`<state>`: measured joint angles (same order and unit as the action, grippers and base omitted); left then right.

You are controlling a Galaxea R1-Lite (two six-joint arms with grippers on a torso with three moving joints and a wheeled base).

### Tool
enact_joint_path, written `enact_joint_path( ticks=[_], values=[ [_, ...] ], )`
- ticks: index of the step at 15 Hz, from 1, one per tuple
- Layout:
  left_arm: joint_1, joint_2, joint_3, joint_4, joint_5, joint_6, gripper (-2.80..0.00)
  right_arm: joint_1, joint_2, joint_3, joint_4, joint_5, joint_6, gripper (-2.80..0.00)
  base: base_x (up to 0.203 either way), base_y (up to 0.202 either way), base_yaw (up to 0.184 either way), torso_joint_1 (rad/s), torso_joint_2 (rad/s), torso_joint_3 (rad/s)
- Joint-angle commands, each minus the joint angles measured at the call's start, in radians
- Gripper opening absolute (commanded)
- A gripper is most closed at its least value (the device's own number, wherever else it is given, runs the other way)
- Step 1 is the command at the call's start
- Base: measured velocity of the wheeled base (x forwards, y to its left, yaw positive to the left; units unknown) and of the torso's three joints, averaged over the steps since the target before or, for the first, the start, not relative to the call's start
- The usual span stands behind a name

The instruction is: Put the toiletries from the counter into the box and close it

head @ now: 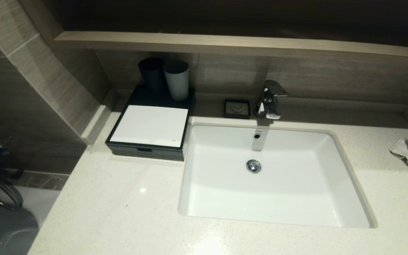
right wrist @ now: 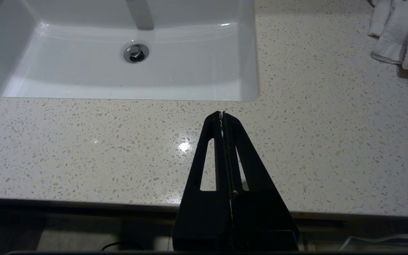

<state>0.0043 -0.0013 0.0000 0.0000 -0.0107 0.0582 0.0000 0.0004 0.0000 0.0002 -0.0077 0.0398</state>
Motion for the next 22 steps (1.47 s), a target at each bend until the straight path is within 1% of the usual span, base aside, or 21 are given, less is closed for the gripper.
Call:
enact_joint_path(
  ticks=[1, 6, 22],
  values=[
    [0.0, 0.001, 0.002, 0.002, 0.001, 0.005, -2.8, 0.0, 0.0, 0.0, 0.0, 0.0, 0.0, -2.8, 0.0, 0.0, 0.0, 0.0, 0.0, 0.0],
    [0.0, 0.001, 0.002, -0.003, 0.001, -0.008, -2.8, -0.002, 0.0, 0.0, 0.0, 0.0, 0.0, -2.8, 0.0, 0.0, 0.0, 0.0, 0.0, 0.0],
    [0.0, 0.001, 0.002, -0.003, 0.001, -0.009, -2.8, 0.0, 0.0, 0.0, 0.001, -0.002, 0.002, -2.8, 0.0, 0.0, 0.0, 0.0, 0.0, 0.0]
  ],
)
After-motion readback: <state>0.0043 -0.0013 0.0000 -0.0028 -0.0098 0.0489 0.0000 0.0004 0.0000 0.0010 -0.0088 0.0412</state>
